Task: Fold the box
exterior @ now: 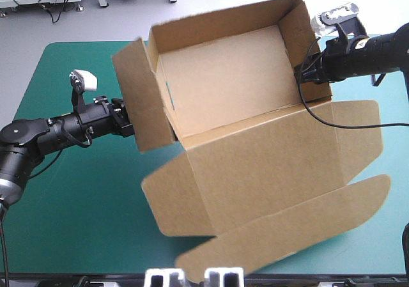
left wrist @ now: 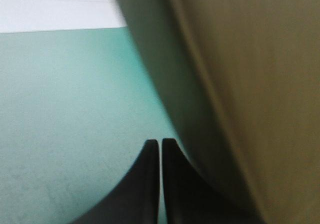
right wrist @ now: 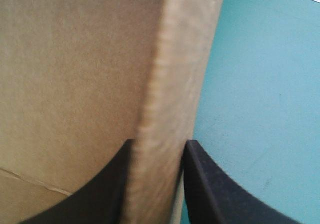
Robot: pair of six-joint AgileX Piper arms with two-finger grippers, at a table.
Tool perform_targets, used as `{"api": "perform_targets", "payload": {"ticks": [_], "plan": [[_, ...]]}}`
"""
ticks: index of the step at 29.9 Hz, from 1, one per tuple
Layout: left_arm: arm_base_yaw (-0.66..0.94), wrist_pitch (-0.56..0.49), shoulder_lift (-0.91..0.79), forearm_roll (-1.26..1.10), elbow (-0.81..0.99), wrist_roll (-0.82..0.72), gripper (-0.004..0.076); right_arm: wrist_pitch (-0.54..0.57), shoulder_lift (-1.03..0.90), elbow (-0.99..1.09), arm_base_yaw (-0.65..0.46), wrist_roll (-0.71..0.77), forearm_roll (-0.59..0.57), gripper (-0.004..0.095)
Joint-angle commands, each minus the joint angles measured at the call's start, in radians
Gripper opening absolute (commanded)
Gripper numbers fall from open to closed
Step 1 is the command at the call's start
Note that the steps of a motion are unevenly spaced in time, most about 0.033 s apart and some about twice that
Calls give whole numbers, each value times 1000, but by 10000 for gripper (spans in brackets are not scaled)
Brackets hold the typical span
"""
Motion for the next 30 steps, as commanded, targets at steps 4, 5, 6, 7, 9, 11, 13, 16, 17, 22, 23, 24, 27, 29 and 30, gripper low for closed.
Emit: {"api": "perform_targets", "payload": {"ticks": [4,5,6,7,9,11,13,16,17,22,23,24,27,29,30], "plan": [[-3,72,-20,-97,-109,12,7,5,-42,-28,4,-10,38,-20],[-3,75,-20,-97,-120,2,7,5,-42,-28,4,-10,38,-20],[-3,83,-20,-97,-125,-10,7,5,-42,-28,4,-10,38,-20],[-3,96,-20,-97,-130,-17,7,5,-42,-28,4,-10,40,-20],[-3,124,-20,-94,-129,-31,8,5,-42,-28,4,-10,40,-20],[-3,143,-20,-86,-129,-49,29,5,-42,-28,4,-10,40,-20],[-3,157,-20,-86,-129,-75,72,5,-40,-28,4,-10,40,-20],[-3,177,-20,-97,-129,-96,191,3,-40,-28,4,-10,42,-20],[-3,191,-20,-105,-129,-99,236,0,-40,-28,4,-10,43,-20],[-3,251,-20,-177,-129,-101,366,-24,-40,-28,4,-5,51,-20],[-3,256,-20,-191,-129,-101,366,-28,-40,-28,4,-5,54,-20],[-3,258,-20,-197,-129,-101,365,-31,-40,-28,4,-5,56,-20],[-3,263,-20,-191,-129,-110,366,-43,-40,-28,4,-5,66,-20],[-3,260,-20,-184,-129,-117,366,-55,-38,-28,4,0,68,-20],[-3,244,-20,-179,-129,-130,366,-65,-38,-28,4,3,68,-20]]}}
